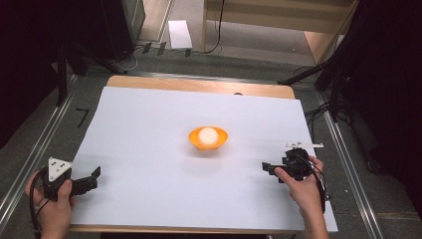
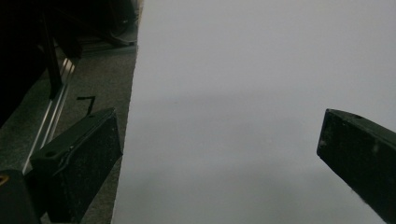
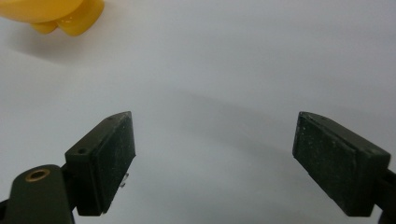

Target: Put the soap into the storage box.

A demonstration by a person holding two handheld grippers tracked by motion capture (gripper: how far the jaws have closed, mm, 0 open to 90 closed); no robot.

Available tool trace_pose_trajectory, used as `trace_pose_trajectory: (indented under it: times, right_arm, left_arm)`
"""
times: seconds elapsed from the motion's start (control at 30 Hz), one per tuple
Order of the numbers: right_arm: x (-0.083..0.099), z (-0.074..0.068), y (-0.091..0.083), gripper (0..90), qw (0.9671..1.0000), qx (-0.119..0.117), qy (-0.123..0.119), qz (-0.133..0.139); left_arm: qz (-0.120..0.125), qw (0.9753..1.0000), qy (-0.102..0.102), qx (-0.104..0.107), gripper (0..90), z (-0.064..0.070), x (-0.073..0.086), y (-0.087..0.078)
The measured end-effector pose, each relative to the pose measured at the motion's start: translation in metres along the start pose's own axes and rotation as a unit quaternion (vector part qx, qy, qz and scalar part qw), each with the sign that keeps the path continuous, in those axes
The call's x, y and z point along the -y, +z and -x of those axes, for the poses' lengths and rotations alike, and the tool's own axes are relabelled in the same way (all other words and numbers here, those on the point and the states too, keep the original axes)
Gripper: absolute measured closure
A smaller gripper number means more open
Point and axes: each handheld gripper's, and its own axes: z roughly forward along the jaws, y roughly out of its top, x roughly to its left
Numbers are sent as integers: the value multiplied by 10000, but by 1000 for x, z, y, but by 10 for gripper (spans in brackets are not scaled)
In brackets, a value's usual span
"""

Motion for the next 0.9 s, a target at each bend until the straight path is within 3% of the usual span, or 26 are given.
trace_pose_trajectory:
  times: [0.5,0.63,0.77,0.9]
  right_arm:
    - [26,27,-12,141,9997,152,166,88]
    - [34,36,-17,140,9995,132,241,155]
    - [44,45,-22,141,9992,-48,230,330]
    - [56,55,-27,140,9988,-17,219,436]
  left_arm:
    - [3,10000,-7,7,3,0,0,0]
    - [4,10000,-7,9,3,0,0,0]
    - [3,10000,-8,8,3,0,0,0]
    - [3,10000,-12,14,3,0,0,0]
